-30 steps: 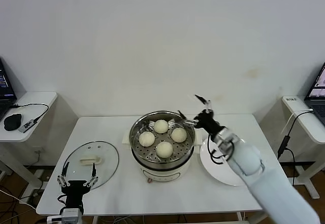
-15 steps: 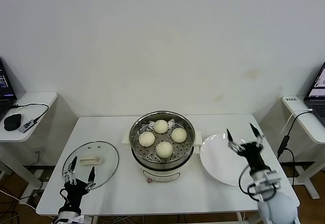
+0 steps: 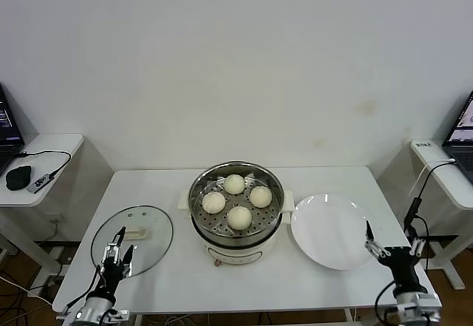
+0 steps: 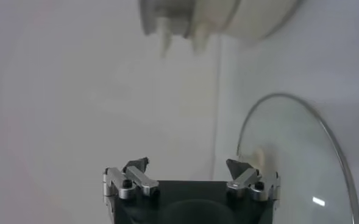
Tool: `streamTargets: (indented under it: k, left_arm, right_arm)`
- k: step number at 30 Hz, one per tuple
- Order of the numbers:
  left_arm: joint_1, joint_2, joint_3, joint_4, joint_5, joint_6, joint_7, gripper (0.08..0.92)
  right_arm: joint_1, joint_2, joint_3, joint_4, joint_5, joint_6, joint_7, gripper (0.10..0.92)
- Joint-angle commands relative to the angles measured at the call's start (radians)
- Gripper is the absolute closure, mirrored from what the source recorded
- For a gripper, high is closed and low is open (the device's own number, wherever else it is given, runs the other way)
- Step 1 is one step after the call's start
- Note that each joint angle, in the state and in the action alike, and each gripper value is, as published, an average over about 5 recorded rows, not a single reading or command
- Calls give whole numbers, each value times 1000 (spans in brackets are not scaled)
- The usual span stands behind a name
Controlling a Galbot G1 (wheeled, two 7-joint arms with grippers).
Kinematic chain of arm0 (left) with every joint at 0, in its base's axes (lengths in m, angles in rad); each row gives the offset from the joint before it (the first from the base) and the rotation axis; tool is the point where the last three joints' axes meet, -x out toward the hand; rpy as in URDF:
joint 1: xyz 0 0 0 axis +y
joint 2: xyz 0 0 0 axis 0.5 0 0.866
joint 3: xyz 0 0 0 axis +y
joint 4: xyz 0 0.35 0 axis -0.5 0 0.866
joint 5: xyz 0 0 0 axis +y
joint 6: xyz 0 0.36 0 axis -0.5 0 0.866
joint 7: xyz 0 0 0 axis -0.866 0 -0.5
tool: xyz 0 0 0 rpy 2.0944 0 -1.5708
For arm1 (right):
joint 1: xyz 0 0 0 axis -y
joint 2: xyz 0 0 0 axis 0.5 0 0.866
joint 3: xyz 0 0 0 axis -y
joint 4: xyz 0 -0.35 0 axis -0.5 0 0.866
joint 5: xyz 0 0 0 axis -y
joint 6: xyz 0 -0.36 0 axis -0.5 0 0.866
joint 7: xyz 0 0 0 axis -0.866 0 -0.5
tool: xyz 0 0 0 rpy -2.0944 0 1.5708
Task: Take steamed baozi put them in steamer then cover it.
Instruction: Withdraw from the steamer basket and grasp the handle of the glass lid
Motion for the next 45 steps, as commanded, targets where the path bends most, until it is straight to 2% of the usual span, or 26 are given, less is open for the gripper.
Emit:
streamTargets:
  k: [1,12,42,45]
  left_arm:
    - [-170,44,38,171,107,0,16,177]
    - [-293,68,97,286,85,1,27,177]
    - [-396,73,142,403,31,2,34,177]
    - [-392,75,142,396,25,0,42,213]
  right_arm:
    - [-62,46,57,13,-24,16,1,203]
    - [-70,64,62,5,-38,22,0,203]
    - [-66,88,49,-26,-70,36,1,203]
    - [-66,89,47,-28,-70,37,1,203]
